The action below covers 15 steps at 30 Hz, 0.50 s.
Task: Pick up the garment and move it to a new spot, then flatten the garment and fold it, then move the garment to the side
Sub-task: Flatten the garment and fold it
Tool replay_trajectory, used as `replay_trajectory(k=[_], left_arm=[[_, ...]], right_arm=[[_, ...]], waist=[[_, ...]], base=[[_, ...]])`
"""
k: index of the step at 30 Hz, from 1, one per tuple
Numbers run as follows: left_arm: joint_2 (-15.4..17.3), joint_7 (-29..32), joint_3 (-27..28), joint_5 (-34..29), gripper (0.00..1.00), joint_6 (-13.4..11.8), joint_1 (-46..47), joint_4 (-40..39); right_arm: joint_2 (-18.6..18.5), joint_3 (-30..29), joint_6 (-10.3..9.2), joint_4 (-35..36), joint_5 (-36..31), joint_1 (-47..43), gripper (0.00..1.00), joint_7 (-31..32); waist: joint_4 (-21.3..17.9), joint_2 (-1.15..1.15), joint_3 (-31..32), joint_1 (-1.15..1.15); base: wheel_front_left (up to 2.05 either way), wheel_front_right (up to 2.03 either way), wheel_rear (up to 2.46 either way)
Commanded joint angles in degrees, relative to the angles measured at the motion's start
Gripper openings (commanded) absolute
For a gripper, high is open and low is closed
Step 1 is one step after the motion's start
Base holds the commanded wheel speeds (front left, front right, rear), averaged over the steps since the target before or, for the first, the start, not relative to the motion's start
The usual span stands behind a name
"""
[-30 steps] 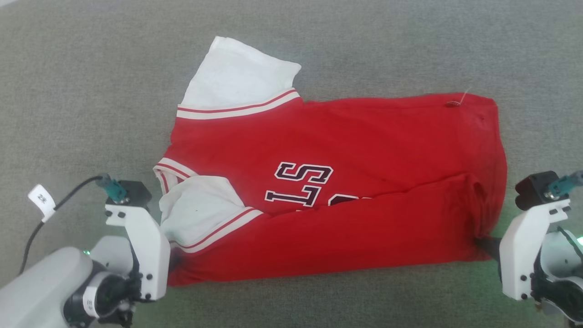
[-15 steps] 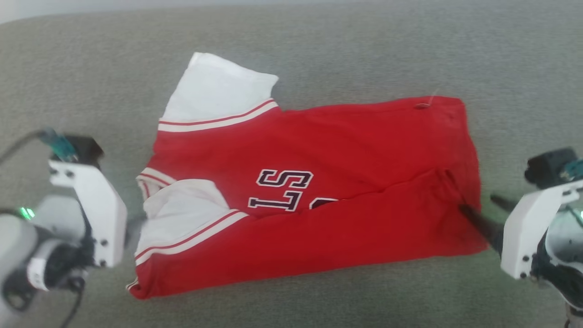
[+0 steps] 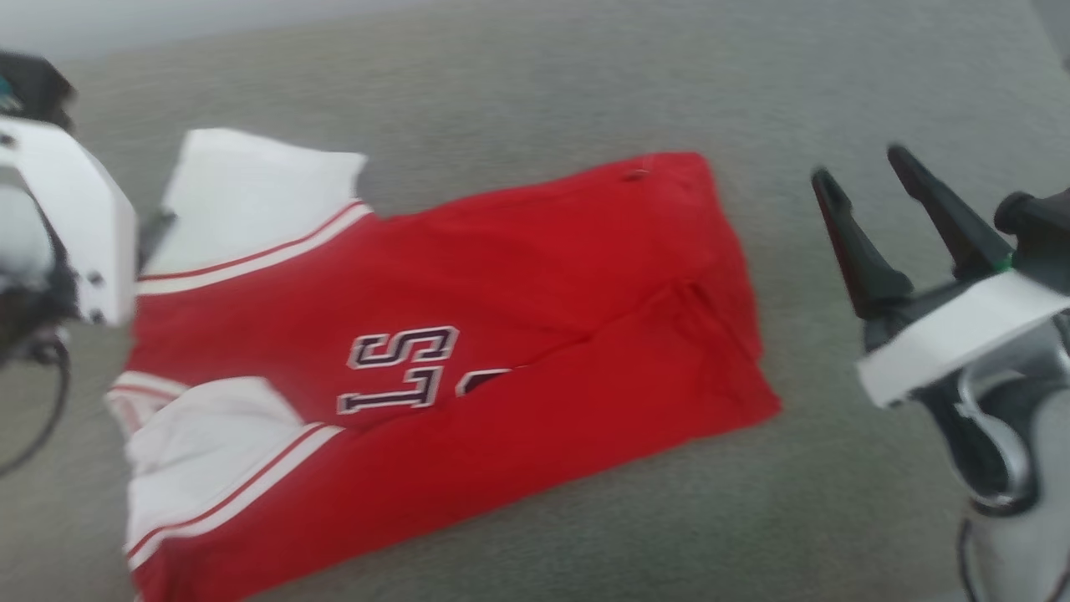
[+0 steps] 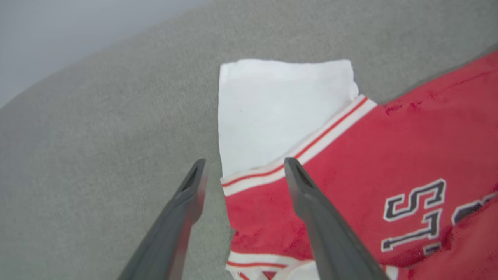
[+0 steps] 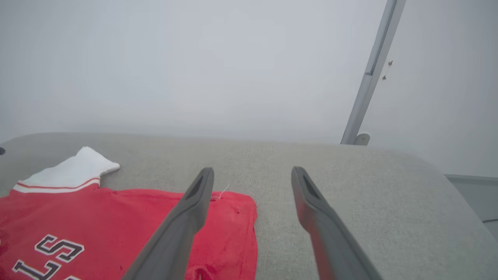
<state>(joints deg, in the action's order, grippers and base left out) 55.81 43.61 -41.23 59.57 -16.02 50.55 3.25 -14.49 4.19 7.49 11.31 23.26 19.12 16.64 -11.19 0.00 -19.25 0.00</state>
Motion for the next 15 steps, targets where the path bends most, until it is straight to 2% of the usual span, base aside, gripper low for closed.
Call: replay_trajectory(k=[1,4,7,11,15], left_arm=[[-0.4,-0.6,0.2,-0.9,1.0,1.0,1.5,1.7],[-1.7,-1.3,0.0,-2.0,1.0,3.6,4.3,7.1],[-2.7,-1.7,-0.3,-2.3,1.0,6.3,6.8,12.7],[-4.0,-1.0,-1.1,-3.3,1.0,8.9,9.6,19.9],[-4.8,0.7,-2.4,-4.9,1.0,10.0,12.1,26.3]], right_arm=[[1.1,0.5,0.01,-0.7,-0.4,1.0,1.0,-2.3],[2.7,2.2,0.0,-3.1,-1.3,2.6,1.0,-8.1],[3.5,4.2,0.0,-5.6,-1.2,3.8,1.0,-11.1],[4.0,5.6,0.0,-8.1,-0.8,4.7,1.0,-12.8],[3.8,6.7,0.0,-9.5,-0.3,5.5,1.0,-13.1]], waist=[[-3.5,0.0,-1.3,0.0],[-6.0,0.0,-2.4,0.0],[-7.9,0.0,-3.7,0.0],[-9.6,0.0,-5.3,0.0],[-10.5,0.0,-6.6,0.0]], base=[[0.0,0.0,0.0],[0.0,0.0,0.0],[0.0,0.0,0.0],[0.0,0.0,0.0],[0.0,0.0,0.0]])
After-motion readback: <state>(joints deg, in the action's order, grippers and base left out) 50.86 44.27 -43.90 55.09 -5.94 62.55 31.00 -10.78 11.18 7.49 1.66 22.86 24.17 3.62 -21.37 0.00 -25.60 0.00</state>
